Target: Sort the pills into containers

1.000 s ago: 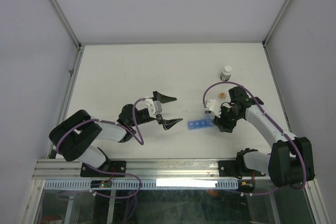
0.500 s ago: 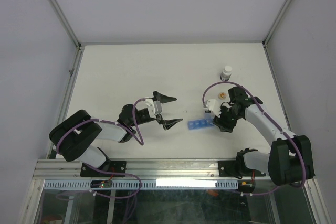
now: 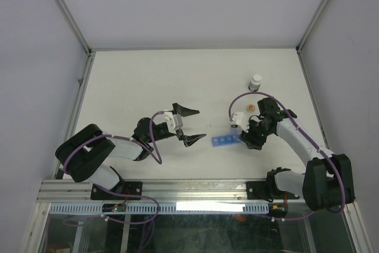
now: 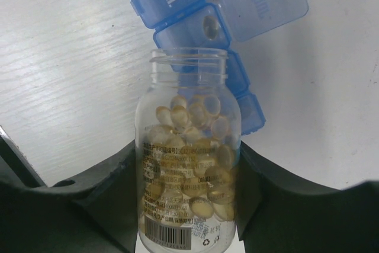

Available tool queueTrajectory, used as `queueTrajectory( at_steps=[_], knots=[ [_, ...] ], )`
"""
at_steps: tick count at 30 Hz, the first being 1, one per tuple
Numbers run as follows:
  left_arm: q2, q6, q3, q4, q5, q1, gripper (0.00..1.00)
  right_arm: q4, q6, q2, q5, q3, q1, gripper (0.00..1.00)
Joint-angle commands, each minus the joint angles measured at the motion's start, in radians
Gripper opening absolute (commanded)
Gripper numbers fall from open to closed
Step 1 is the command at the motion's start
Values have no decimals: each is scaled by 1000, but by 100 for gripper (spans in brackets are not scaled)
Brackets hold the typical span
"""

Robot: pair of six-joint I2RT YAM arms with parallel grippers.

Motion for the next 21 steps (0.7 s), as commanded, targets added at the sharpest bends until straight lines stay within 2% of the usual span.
queueTrajectory(
  at_steps=[1,2,4,5,7,9,10,11,12,14,15,17,20,21],
  knots=[
    [-1,16,-2,66,32,8,99,67,44,-24,56,8,2,0],
    [-2,16,-3,67,32,8,99,70,45,-19,81,8,-3,0],
    [-1,16,-2,68,32,7,99,-20,-13,-9,-54,32,-4,0],
    [-1,16,-3,68,32,7,99,15,5,-17,-39,27,1,0],
    [-2,16,-5,69,32,8,99,79,47,-12,89,9,-7,0],
    [-1,15,-5,71,33,8,99,-21,-15,8,-41,34,-12,0],
    [-2,16,-5,71,32,7,99,-7,3,2,-55,27,-8,0],
    [-2,15,-5,71,32,7,99,57,42,-8,50,10,-8,0],
    [-2,15,-5,71,33,8,99,84,44,-12,87,4,-13,0],
    [-3,15,-5,73,33,8,99,-13,-13,10,-50,34,-18,0],
    [-2,15,-5,73,32,8,99,-32,-18,4,-72,33,-15,0],
    [-4,13,-7,72,33,8,99,63,35,-18,52,8,-12,0],
    [-2,14,-7,75,33,8,99,-37,-14,-9,-85,40,-14,0],
    [-3,15,-7,74,33,7,99,27,20,-22,-27,30,-14,0]
  ],
)
